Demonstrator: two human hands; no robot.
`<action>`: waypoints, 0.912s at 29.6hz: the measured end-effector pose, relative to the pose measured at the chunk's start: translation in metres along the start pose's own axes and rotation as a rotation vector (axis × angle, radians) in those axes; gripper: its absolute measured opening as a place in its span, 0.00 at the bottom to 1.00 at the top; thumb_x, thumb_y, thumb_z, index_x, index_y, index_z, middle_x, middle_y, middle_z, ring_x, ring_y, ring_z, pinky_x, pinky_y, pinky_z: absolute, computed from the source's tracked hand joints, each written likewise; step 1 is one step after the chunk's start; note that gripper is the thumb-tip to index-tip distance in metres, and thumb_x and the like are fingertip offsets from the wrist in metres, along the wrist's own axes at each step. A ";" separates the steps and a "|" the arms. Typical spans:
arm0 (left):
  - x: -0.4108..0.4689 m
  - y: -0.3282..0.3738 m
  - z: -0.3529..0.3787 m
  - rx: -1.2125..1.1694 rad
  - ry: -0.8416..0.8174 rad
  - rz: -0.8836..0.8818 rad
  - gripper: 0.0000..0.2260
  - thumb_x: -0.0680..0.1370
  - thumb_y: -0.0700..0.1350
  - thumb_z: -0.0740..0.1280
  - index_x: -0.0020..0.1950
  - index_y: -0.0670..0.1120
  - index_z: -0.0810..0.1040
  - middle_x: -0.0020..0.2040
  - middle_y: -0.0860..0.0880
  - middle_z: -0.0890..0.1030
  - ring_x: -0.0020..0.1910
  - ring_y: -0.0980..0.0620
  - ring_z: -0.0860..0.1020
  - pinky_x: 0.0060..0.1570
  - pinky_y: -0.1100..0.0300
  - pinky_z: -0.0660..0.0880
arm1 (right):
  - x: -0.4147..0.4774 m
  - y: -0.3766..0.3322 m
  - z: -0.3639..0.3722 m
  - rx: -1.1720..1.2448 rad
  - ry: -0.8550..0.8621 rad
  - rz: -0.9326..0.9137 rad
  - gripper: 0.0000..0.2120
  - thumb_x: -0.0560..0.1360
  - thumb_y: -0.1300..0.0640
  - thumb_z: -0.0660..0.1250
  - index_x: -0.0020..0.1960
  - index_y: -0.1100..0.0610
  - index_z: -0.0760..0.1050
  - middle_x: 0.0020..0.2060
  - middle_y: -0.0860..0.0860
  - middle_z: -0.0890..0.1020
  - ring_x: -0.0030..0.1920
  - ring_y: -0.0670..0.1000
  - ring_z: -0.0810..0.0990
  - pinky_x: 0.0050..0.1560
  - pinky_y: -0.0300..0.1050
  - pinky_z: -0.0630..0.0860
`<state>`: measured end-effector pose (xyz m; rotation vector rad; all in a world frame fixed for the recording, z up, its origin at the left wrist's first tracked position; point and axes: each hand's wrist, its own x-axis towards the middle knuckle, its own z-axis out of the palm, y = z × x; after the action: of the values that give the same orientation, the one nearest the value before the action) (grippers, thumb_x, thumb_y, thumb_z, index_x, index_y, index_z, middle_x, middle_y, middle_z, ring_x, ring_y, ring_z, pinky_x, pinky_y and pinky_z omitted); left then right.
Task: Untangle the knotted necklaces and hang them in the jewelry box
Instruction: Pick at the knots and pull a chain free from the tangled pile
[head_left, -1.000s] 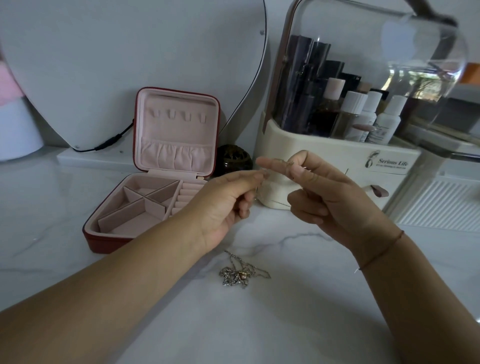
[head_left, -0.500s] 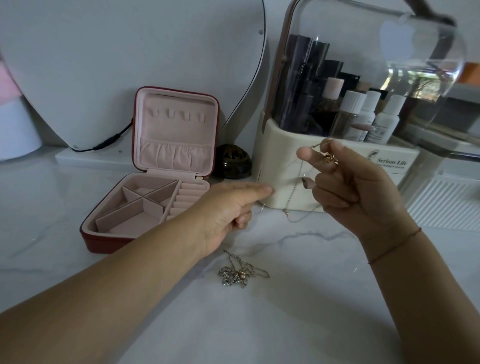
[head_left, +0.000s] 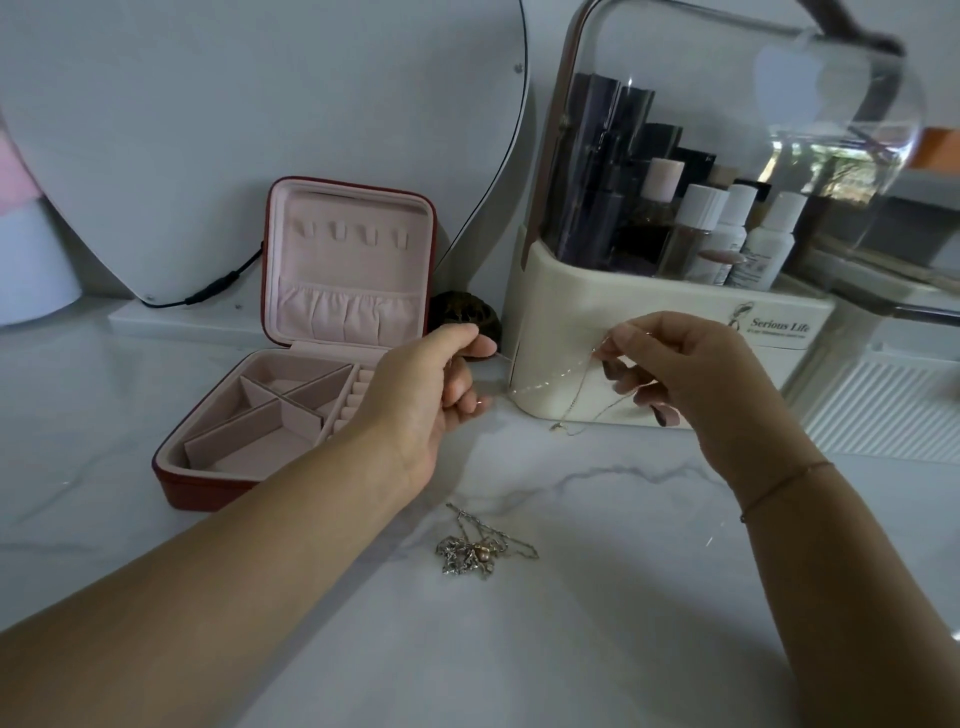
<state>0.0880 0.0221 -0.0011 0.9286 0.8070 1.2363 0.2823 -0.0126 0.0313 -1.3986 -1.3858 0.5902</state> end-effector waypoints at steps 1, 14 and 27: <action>0.000 0.000 0.001 0.041 0.010 0.010 0.13 0.80 0.45 0.61 0.37 0.44 0.78 0.21 0.52 0.63 0.24 0.55 0.65 0.36 0.60 0.71 | -0.001 -0.001 0.001 -0.045 0.011 -0.020 0.09 0.77 0.57 0.66 0.41 0.57 0.82 0.34 0.53 0.83 0.31 0.43 0.78 0.28 0.31 0.71; -0.012 -0.009 0.001 0.843 -0.117 0.291 0.12 0.78 0.47 0.63 0.37 0.49 0.81 0.22 0.55 0.71 0.26 0.56 0.68 0.32 0.62 0.67 | -0.001 -0.002 -0.001 0.210 -0.132 -0.130 0.07 0.76 0.63 0.66 0.50 0.58 0.82 0.31 0.50 0.78 0.33 0.46 0.72 0.38 0.35 0.72; -0.016 -0.004 0.010 0.448 -0.284 0.180 0.09 0.75 0.48 0.69 0.53 0.47 0.83 0.46 0.52 0.85 0.49 0.60 0.81 0.51 0.71 0.74 | -0.008 -0.005 0.010 0.367 -0.435 -0.033 0.09 0.70 0.58 0.66 0.46 0.57 0.84 0.31 0.52 0.74 0.33 0.46 0.70 0.34 0.34 0.69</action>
<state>0.0959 0.0042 0.0001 1.5318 0.7974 1.0584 0.2694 -0.0176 0.0299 -0.9834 -1.5349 1.1144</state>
